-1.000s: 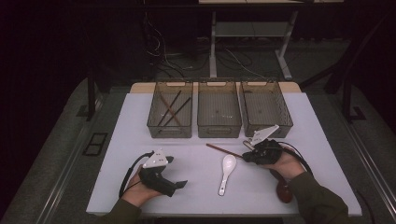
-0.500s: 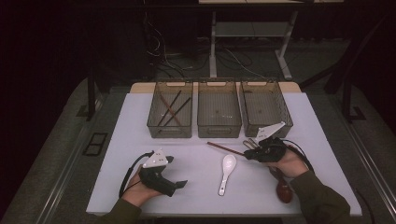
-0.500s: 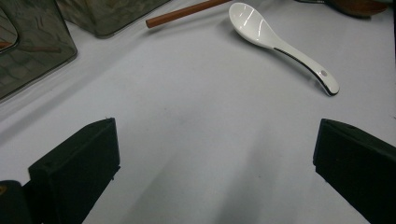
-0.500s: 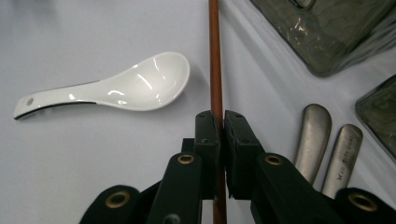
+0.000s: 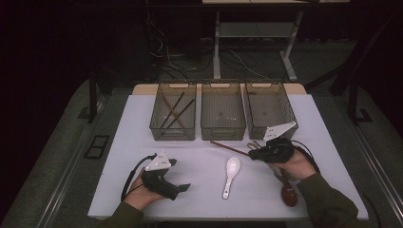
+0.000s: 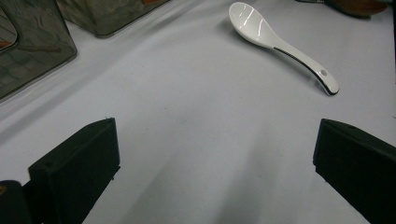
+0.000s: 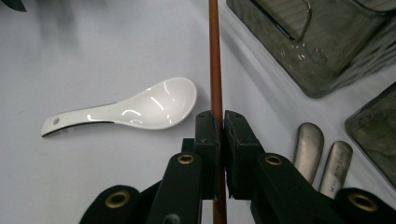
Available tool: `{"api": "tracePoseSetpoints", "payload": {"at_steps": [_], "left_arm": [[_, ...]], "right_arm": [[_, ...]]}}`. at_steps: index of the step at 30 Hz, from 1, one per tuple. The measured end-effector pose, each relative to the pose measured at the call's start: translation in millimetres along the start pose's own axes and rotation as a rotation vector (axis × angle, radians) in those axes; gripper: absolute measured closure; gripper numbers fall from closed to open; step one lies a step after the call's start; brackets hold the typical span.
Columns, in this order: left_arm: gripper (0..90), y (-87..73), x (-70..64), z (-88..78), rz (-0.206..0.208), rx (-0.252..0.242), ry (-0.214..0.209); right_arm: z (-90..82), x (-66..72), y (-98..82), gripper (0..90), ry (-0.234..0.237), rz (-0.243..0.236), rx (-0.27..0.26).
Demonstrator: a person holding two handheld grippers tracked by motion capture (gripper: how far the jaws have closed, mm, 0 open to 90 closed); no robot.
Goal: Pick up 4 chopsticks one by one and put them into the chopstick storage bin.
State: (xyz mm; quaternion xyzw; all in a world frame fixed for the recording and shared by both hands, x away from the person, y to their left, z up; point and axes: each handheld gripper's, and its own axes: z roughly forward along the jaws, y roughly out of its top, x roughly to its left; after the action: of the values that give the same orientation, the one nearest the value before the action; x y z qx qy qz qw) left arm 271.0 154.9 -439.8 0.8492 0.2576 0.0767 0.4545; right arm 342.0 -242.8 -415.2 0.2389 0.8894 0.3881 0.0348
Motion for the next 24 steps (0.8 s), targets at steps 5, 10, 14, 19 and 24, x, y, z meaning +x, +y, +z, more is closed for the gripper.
{"api": "tracePoseSetpoints", "payload": {"at_steps": [5, 10, 14, 19, 24], "left_arm": [[0.0, 0.4, 0.2, 0.4, 0.003, 0.002, -0.002], [0.0, 0.2, 0.2, 0.5, 0.002, 0.000, -0.003], [0.0, 0.2, 0.3, 0.7, 0.003, 0.004, -0.002], [0.0, 0.3, -0.2, 1.1, 0.005, 0.007, -0.002], [0.0, 0.1, 0.3, 0.9, 0.003, 0.005, -0.001]], "right_arm": [[-3.1, 1.6, 2.1, 84.1, 0.004, 0.003, -0.019], [-5.7, 2.9, 4.3, 84.1, 0.005, 0.007, -0.047], [-7.4, 3.8, 8.4, 84.1, 0.001, 0.021, -0.065], [-8.8, 4.2, 14.4, 84.1, -0.014, 0.039, -0.089], [-11.2, 3.3, 23.9, 84.1, -0.032, 0.054, -0.106]]}}
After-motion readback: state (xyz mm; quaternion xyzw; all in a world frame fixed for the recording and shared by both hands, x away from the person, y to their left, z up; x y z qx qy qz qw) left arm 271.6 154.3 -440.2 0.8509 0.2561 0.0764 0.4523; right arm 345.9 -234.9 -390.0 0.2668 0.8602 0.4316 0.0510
